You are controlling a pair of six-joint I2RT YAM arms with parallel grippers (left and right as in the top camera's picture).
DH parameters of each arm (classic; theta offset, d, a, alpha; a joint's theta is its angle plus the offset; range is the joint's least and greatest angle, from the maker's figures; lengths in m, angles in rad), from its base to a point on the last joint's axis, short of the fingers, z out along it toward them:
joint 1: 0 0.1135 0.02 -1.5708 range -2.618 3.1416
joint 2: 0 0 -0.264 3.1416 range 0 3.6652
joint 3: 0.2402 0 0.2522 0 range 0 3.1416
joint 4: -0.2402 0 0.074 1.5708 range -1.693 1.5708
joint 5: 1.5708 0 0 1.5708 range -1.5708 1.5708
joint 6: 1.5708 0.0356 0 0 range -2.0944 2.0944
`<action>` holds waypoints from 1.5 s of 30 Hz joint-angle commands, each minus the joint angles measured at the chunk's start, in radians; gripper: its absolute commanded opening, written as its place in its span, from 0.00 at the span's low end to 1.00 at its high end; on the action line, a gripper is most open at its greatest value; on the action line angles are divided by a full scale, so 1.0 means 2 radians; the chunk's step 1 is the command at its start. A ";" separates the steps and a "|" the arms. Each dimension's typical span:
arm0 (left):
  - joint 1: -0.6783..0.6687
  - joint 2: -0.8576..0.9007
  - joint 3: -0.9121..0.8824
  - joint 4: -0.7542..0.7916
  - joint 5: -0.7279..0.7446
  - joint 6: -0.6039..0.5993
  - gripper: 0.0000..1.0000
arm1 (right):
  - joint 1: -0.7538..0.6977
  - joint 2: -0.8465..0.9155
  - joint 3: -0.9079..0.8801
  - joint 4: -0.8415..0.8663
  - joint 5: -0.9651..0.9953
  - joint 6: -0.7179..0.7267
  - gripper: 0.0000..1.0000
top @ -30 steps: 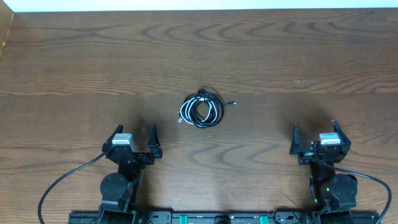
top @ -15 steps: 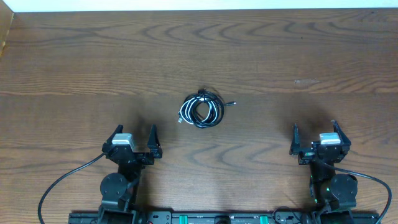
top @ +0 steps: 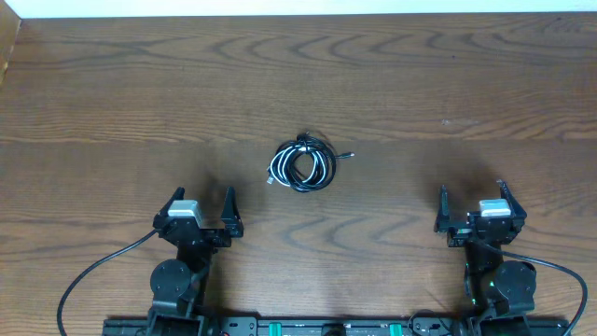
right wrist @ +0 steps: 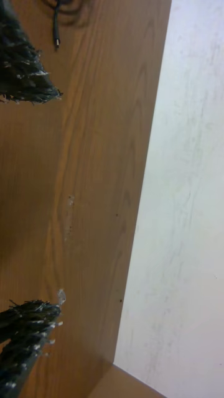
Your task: Untangle cables
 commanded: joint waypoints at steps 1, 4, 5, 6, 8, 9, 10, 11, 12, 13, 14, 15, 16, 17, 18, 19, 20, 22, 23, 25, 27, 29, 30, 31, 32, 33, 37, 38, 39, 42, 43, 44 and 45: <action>0.000 -0.001 -0.007 -0.023 -0.017 0.007 0.98 | 0.003 -0.002 -0.001 -0.002 -0.001 0.007 0.99; 0.000 -0.001 -0.007 -0.023 -0.017 0.007 0.98 | 0.003 -0.002 -0.001 -0.002 -0.001 0.007 0.99; 0.000 -0.001 -0.007 -0.023 -0.017 0.007 0.98 | 0.003 -0.002 -0.001 -0.002 -0.001 0.007 0.99; 0.000 -0.001 -0.007 -0.023 -0.017 0.007 0.98 | 0.003 -0.002 -0.001 -0.002 -0.001 0.007 0.99; 0.000 -0.001 -0.007 -0.023 -0.017 0.007 0.98 | 0.003 -0.002 -0.001 -0.002 -0.001 0.007 0.99; 0.000 -0.001 -0.007 -0.022 -0.017 0.007 0.98 | 0.003 -0.002 -0.001 -0.002 -0.001 0.007 0.99; 0.000 -0.001 -0.007 -0.022 -0.017 0.007 0.98 | 0.003 -0.002 -0.001 -0.002 -0.001 0.007 0.99; 0.000 -0.001 -0.007 -0.020 -0.018 0.007 0.98 | 0.003 -0.002 -0.001 -0.002 -0.001 0.007 0.99; 0.000 -0.001 -0.007 -0.016 -0.019 0.008 0.98 | 0.003 -0.002 -0.001 -0.002 -0.001 0.007 0.99; 0.000 -0.001 -0.007 -0.014 -0.019 0.008 0.98 | 0.003 -0.002 -0.001 -0.002 -0.001 0.007 0.99; 0.000 -0.001 -0.006 -0.013 -0.016 0.008 0.98 | 0.003 -0.002 -0.001 -0.002 -0.001 0.007 0.99; 0.000 -0.001 -0.005 -0.011 -0.014 0.008 0.98 | 0.003 -0.002 -0.001 -0.002 -0.001 0.007 0.99; 0.000 -0.001 -0.003 -0.011 -0.011 0.008 0.98 | 0.003 -0.002 -0.001 -0.002 -0.001 0.007 0.99; 0.000 -0.001 -0.001 -0.012 -0.011 0.008 0.98 | 0.003 -0.002 -0.001 -0.002 -0.001 0.007 0.99; 0.000 -0.001 0.002 -0.011 -0.011 0.008 0.98 | 0.003 -0.002 -0.001 -0.002 -0.001 0.007 0.99; 0.000 -0.001 0.004 -0.012 -0.011 0.008 0.98 | 0.003 -0.002 -0.001 -0.002 -0.001 0.007 0.99; 0.000 -0.001 0.008 -0.011 -0.007 0.008 0.98 | 0.003 -0.002 -0.001 -0.002 -0.001 0.007 0.99; 0.000 -0.001 0.010 -0.006 -0.004 0.008 0.98 | 0.003 -0.002 -0.001 -0.002 -0.001 0.007 0.99; 0.000 -0.001 0.010 -0.003 -0.004 0.008 0.98 | 0.003 -0.002 -0.001 -0.002 -0.001 0.007 0.99; 0.000 -0.001 0.010 0.007 -0.004 0.008 0.98 | 0.003 -0.002 -0.001 -0.002 -0.001 0.007 0.99; 0.000 -0.001 0.010 0.014 -0.004 0.008 0.98 | 0.003 -0.002 -0.001 -0.002 -0.001 0.007 0.99; 0.000 -0.001 0.010 0.025 -0.004 0.008 0.98 | 0.003 -0.002 -0.001 -0.002 -0.001 0.007 0.99; 0.000 -0.001 0.010 0.024 -0.004 0.008 0.98 | 0.003 -0.002 -0.001 -0.002 -0.001 0.007 0.99; 0.000 -0.001 0.009 0.024 -0.004 0.008 0.97 | 0.003 -0.002 -0.001 -0.002 -0.001 0.007 0.99; 0.000 -0.001 0.009 0.021 -0.004 0.008 0.98 | 0.003 -0.002 -0.001 -0.002 -0.001 0.007 0.99; 0.000 -0.001 0.009 0.016 -0.004 0.008 0.98 | 0.003 -0.002 -0.001 -0.002 -0.001 0.007 0.99; 0.000 -0.001 0.009 -0.020 -0.004 0.008 0.98 | 0.003 -0.002 -0.001 -0.002 -0.001 0.007 0.99; 0.000 -0.001 0.009 -0.032 -0.004 0.008 0.98 | 0.003 -0.002 -0.001 -0.002 -0.001 0.007 0.99; 0.000 -0.001 0.009 -0.045 -0.004 0.008 0.98 | 0.003 -0.002 -0.001 -0.002 -0.001 0.007 0.99; 0.000 0.000 0.009 -0.057 -0.004 0.008 0.98 | 0.003 -0.002 -0.001 -0.002 -0.001 0.007 0.99; 0.000 0.000 0.009 -0.058 -0.004 0.008 0.98 | 0.003 -0.002 -0.001 -0.002 -0.001 0.007 0.99; 0.000 0.000 0.009 -0.058 -0.004 0.008 0.98 | 0.003 -0.002 -0.001 -0.002 -0.001 0.007 0.99; 0.000 0.000 0.009 -0.058 -0.004 0.008 0.98 | 0.003 -0.002 -0.001 -0.002 -0.001 0.007 0.99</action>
